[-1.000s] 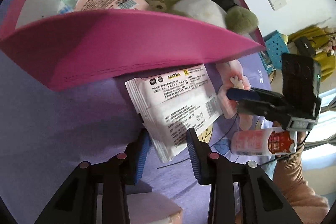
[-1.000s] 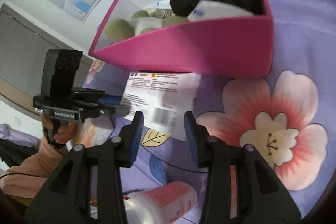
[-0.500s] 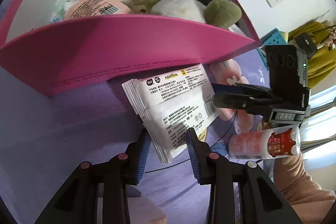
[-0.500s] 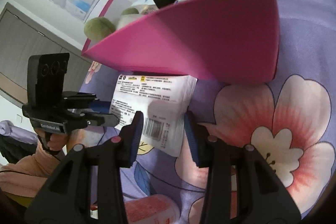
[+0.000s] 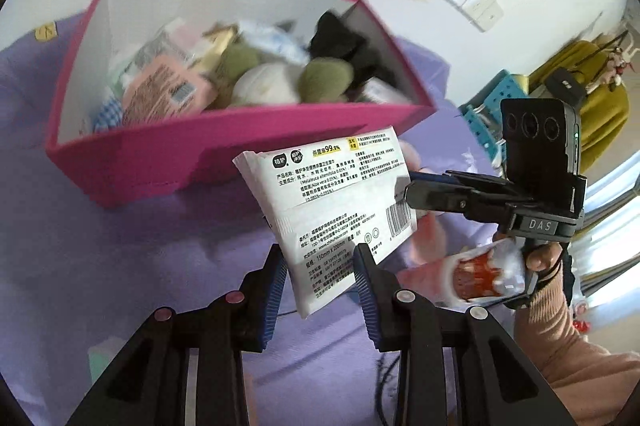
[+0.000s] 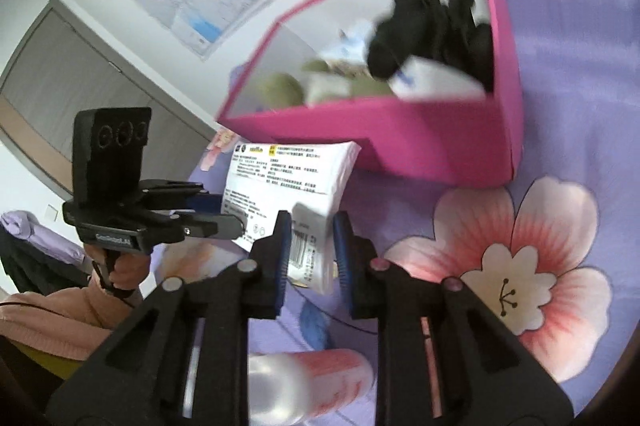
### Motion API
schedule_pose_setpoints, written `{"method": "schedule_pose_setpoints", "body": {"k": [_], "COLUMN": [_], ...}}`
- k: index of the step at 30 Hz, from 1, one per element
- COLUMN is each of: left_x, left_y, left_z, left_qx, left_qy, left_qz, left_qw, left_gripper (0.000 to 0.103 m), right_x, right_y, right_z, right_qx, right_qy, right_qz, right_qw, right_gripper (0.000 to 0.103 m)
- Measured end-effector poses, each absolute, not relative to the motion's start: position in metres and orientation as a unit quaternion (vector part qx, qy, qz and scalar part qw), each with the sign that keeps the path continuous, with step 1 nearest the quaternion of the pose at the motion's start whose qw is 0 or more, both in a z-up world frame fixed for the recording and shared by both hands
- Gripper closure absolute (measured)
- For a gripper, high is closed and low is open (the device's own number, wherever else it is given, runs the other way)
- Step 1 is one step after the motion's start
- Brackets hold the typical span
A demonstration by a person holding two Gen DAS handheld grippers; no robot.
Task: Organize soft objects
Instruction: 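Lift the white pack and hold it above the pink box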
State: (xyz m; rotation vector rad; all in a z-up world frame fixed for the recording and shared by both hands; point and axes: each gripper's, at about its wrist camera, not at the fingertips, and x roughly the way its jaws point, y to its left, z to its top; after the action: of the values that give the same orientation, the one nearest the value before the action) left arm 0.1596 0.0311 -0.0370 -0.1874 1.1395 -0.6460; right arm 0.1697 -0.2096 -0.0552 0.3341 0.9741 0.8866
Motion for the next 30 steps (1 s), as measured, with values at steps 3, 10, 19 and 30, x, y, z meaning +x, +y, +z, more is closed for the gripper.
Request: {"method": "schedule_pose_setpoints", "body": {"k": [3,10,19,30], "left_x": [0.154,0.156,0.158,0.159], "left_y": [0.034,0.042,0.040,0.041], "left_z": [-0.016,0.027,0.045,0.051], "left_qx": [-0.090,-0.089,-0.081,-0.070], "left_qy": [0.507,0.456,0.429,0.412], "left_qz": [-0.302,-0.292,-0.272,-0.264], "left_qw": [0.802,0.836,0.858,0.869], "left_gripper": [0.069,0.069,0.069,0.069], "right_x": [0.160,0.153,0.154,0.159], "right_y": [-0.209,-0.204,-0.205,-0.196], "right_z": [-0.029,0.020,0.036,0.046], "right_qx": [0.139,0.114,0.105,0.097], "right_qy": [0.428,0.381,0.362,0.360], "right_qz": [0.419,0.432,0.431,0.420], "right_qw": [0.789,0.810,0.820,0.827], "right_gripper": [0.079,0.079,0.079,0.079]}}
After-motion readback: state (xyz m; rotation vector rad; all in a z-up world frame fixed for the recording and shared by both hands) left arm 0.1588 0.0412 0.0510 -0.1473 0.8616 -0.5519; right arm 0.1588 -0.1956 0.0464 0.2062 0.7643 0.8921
